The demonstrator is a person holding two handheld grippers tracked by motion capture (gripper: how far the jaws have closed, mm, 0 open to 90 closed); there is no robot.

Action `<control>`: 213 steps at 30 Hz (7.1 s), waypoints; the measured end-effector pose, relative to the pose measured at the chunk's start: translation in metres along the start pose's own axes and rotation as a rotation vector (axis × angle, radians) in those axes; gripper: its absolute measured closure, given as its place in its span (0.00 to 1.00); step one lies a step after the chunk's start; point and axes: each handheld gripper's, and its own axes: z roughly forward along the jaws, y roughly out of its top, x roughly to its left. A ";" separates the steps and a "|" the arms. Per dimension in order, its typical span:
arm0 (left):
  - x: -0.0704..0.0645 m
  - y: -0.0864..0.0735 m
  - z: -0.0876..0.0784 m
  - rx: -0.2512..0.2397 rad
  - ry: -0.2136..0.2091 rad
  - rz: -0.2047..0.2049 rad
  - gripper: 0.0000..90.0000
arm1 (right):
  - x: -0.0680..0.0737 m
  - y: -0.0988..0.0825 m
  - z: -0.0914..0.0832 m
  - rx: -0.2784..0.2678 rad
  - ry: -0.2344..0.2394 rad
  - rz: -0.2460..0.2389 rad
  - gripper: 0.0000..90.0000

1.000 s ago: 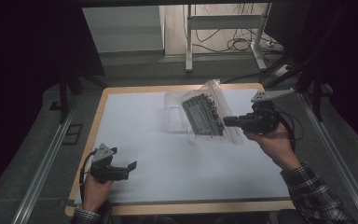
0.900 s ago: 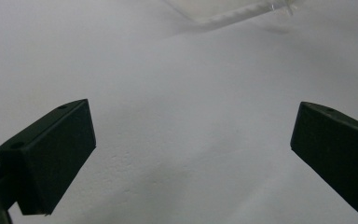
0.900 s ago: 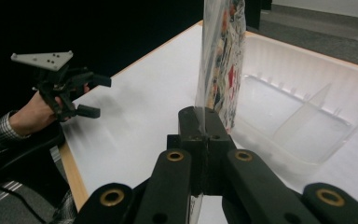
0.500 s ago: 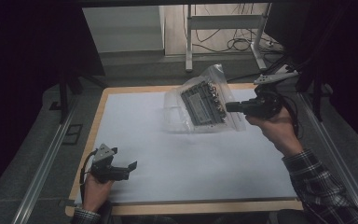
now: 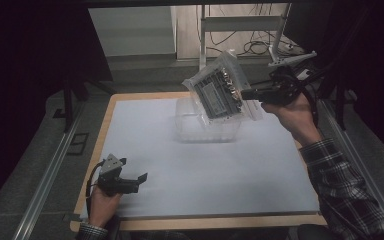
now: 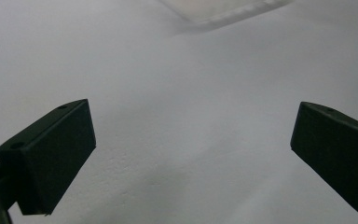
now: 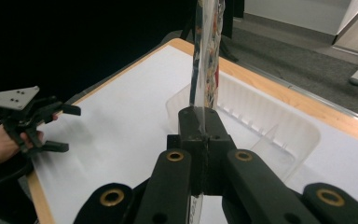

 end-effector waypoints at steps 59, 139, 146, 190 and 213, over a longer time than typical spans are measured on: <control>-0.001 0.000 0.002 0.015 -0.010 0.006 0.00 | -0.033 0.024 0.110 -0.019 -0.088 0.022 0.98; -0.003 0.000 0.004 0.026 -0.017 0.011 0.00 | -0.056 0.034 0.126 0.073 -0.237 -0.057 0.60; -0.003 0.000 0.004 0.026 -0.017 0.012 0.00 | -0.058 0.034 0.121 0.037 -0.244 -0.071 0.46; -0.003 0.001 0.002 -0.004 -0.062 -0.009 0.00 | -0.044 0.025 0.074 -0.035 -0.197 -0.106 0.17; -0.006 0.001 0.004 0.012 -0.054 0.014 0.00 | -0.036 -0.008 0.047 -0.038 -0.182 -0.104 0.06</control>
